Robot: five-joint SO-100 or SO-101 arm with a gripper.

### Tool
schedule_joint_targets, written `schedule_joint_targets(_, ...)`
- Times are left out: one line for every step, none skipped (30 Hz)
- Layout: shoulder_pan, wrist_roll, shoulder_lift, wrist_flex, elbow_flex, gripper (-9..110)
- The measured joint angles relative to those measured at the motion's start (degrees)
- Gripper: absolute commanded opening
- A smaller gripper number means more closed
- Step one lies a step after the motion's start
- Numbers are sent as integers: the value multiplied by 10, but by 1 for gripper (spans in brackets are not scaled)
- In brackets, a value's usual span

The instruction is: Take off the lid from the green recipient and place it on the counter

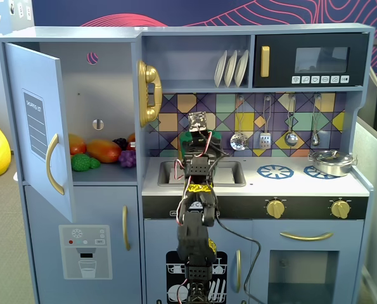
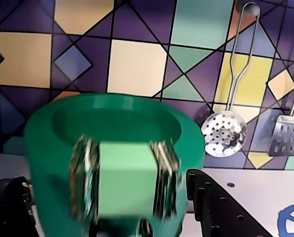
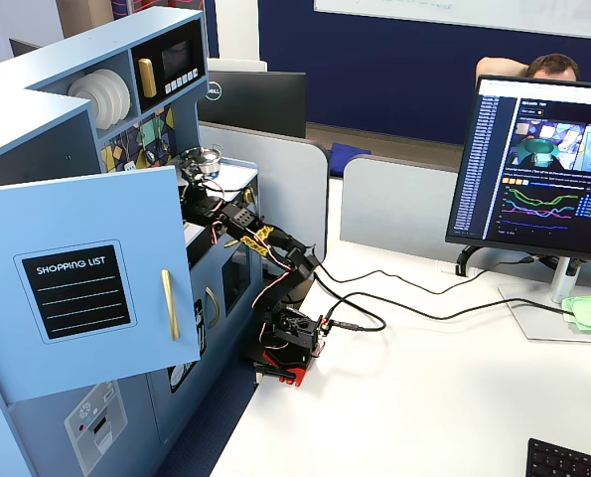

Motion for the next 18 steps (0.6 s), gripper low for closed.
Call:
schedule_joint_targets(1,4,-9,0,-7,30)
schedule_joint_targets(2,6,-17,0,-14,30)
schedule_joint_targets(3,9,-22,0,-18,30)
schedule_joint_targets(4,11,-26,0,-23,29)
schedule_joint_targets(4,14,-31,0,-26,29)
schedule_joint_targets(4,16,-32,0,-29,28)
schedule_joint_targets(4,18,-32,0,-31,27)
schedule_joint_targets(4,21,-33,0,-32,26)
schedule_joint_targets(4,25,-35,0,-36,25)
schedule_joint_targets(4,29,-38,0,-37,24)
schedule_joint_targets(4,35,-40,0,-38,23)
schedule_joint_targets(4,41,-41,1,-38,21)
schedule_joint_targets(4,48,-41,4,-38,20)
schedule_joint_targets(2,56,-41,9,-38,19)
schedule_joint_targets(0,62,-41,14,-38,16)
schedule_joint_targets(0,69,-41,18,-38,13)
schedule_joint_targets(0,75,-41,23,-38,9)
schedule_joint_targets(0,78,-41,25,-38,5)
